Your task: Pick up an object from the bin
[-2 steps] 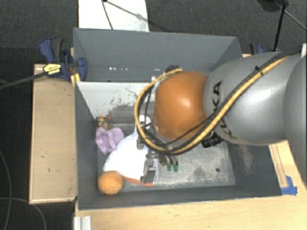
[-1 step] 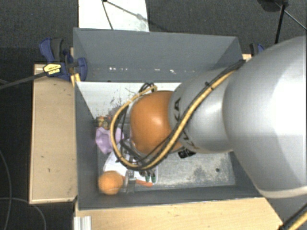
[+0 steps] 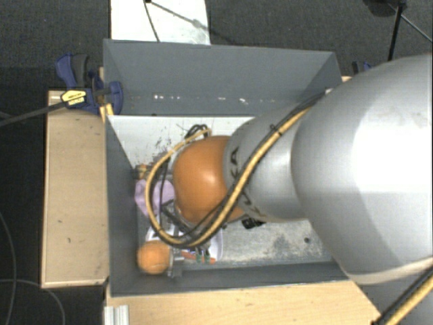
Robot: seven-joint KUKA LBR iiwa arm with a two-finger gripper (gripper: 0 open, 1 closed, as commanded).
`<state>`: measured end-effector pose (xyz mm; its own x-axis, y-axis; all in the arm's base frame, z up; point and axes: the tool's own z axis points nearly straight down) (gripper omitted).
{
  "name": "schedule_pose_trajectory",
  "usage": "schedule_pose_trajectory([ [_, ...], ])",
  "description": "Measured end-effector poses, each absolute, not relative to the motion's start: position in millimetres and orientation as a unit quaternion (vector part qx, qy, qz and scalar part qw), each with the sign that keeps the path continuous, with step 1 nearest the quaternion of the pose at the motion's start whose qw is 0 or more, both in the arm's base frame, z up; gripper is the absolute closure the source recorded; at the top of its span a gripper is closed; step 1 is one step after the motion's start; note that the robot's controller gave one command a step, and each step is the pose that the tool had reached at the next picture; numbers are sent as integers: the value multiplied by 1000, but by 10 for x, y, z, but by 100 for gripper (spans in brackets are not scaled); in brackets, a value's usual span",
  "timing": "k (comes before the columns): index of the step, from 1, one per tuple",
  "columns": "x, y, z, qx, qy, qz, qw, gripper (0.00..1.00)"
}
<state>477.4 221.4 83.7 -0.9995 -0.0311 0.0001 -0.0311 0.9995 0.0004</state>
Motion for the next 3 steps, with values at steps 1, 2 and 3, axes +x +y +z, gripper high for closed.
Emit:
schedule_pose_trajectory([
  [1, 4847, 2387, 982, -175, -984, 1, 1, 0],
  [2, 4820, 2467, 867, -133, -991, 0, 0, 0],
  [3, 4824, 2366, 711, -80, -997, 0, 0, 100],
])
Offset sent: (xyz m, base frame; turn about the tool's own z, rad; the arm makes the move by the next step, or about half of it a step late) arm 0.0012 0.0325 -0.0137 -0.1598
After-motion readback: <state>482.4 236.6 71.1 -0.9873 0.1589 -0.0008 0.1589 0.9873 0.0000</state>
